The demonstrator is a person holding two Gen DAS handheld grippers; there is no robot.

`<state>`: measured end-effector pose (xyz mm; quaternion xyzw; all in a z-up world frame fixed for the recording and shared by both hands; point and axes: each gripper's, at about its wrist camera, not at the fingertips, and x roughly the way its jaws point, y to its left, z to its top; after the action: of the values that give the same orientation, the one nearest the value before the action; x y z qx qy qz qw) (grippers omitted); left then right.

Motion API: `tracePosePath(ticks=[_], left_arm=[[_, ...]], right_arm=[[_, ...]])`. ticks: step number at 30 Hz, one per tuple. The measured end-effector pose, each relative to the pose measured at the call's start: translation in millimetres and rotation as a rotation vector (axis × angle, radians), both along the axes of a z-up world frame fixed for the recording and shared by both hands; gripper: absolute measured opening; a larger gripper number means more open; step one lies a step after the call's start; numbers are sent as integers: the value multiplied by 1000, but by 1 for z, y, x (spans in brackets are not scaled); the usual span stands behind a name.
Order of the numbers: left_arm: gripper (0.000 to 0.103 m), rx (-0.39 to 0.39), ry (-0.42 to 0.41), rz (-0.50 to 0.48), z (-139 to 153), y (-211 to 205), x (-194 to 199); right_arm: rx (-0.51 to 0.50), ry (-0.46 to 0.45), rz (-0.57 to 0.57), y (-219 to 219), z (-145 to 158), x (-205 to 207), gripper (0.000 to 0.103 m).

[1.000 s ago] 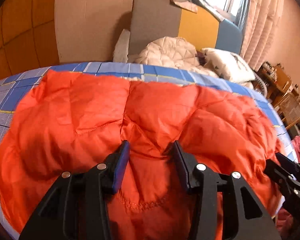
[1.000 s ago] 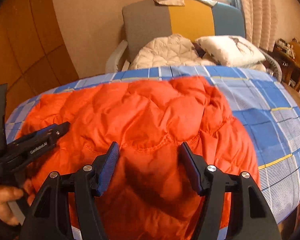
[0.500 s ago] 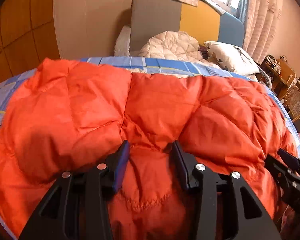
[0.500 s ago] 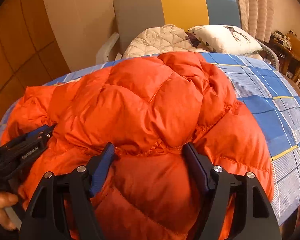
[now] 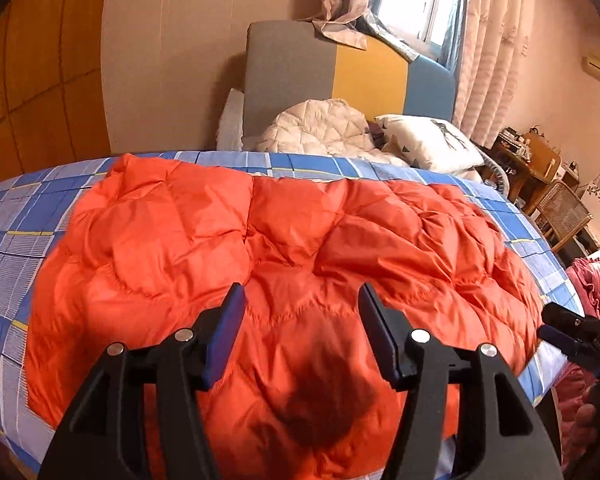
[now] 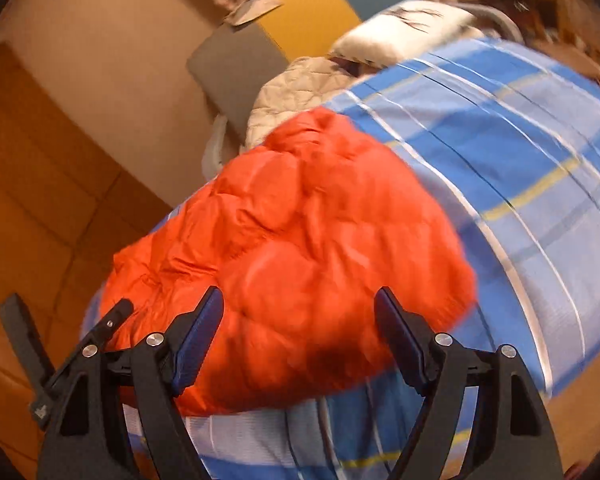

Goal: Fold large clothes

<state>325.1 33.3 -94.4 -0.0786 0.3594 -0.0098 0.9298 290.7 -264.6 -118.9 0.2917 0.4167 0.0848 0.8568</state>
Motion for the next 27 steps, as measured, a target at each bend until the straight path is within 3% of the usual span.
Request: tracePosePath(ticks=[7,12,20,22,27], left_arm=[[59,-21,30,-22,-17,3,-15],[59,-18,34,-27,-27,4,-17],[59,-70,60,-41,-37,11,-13],[59,-74,66,-46,-40,10,-11],[58,-83,75,-60,-45,8,-6]], right_arm=[[219,61,-115,-35,-40,-25,82],[352,72,-192,-51,-63,-10,82],[404,84,-229,-42,-77,24,80],[382,87,-229,-40,-76,29,68],[312,39,-165,-38,-57,32,26]])
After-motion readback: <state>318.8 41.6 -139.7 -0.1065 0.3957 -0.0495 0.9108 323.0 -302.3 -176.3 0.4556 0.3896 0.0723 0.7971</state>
